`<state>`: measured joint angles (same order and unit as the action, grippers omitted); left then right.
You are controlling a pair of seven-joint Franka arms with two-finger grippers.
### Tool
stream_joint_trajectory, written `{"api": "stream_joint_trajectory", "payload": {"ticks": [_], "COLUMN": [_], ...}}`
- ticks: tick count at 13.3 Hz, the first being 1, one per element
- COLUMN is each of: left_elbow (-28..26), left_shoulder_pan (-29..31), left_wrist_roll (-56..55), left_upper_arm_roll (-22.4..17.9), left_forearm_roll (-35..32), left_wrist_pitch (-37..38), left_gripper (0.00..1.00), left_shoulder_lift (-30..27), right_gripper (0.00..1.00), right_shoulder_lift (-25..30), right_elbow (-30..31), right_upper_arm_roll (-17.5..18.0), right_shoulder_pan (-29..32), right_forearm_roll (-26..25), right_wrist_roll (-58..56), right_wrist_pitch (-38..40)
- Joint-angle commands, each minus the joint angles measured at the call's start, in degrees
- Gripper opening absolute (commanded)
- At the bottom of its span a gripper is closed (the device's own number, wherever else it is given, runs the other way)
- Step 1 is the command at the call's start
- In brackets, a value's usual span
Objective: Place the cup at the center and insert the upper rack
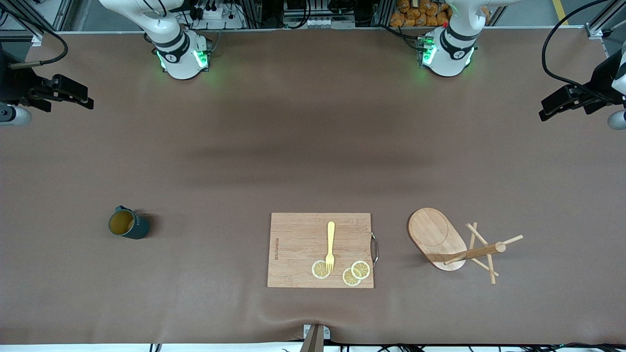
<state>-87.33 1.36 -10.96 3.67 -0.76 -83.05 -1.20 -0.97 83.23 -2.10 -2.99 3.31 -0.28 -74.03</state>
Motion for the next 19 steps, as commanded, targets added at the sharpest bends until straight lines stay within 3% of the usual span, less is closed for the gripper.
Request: {"api": "stream_joint_trajectory", "payload": {"ticks": [1, 6, 9, 13, 19], "left_elbow": [1.38, 1.64, 1.55, 1.55, 1.29], "left_shoulder_pan": [-0.3, -0.48, -0.39, -0.4, -0.48], "left_wrist_roll": [0.24, 0.33, 0.15, 0.15, 0.15], "left_upper_arm_roll": [0.2, 0.55, 0.64, 0.64, 0.73], "left_forearm_roll": [0.32, 0.06, 0.41, 0.58, 0.59], "left_wrist_pitch": [0.79, -0.44, -0.71, -1.49, -2.73], "left_gripper": [1.0, 1.0, 1.0, 1.0, 1.0], "left_shoulder_lift": [0.76, 1.56, 1.56, 1.64, 3.22], "right_gripper": [1.0, 1.0, 1.0, 1.0, 1.0], "right_shoulder_lift": [-0.09, -0.7, -3.33, -12.19, -26.18], "right_elbow": [0.35, 1.49, 5.26, 6.77, 7.12], "right_upper_arm_roll": [0.17, 0.17, 0.17, 0.08, 0.17], "right_shoulder_pan": [0.62, 0.62, 0.61, 1.49, 6.24], "right_forearm_roll": [0.73, 0.73, 0.38, -0.06, 0.46], "right_wrist_roll": [0.37, 0.37, 0.37, -0.41, -12.11], "right_wrist_pitch": [-0.68, -2.78, -10.58, -22.18, -38.28]}}
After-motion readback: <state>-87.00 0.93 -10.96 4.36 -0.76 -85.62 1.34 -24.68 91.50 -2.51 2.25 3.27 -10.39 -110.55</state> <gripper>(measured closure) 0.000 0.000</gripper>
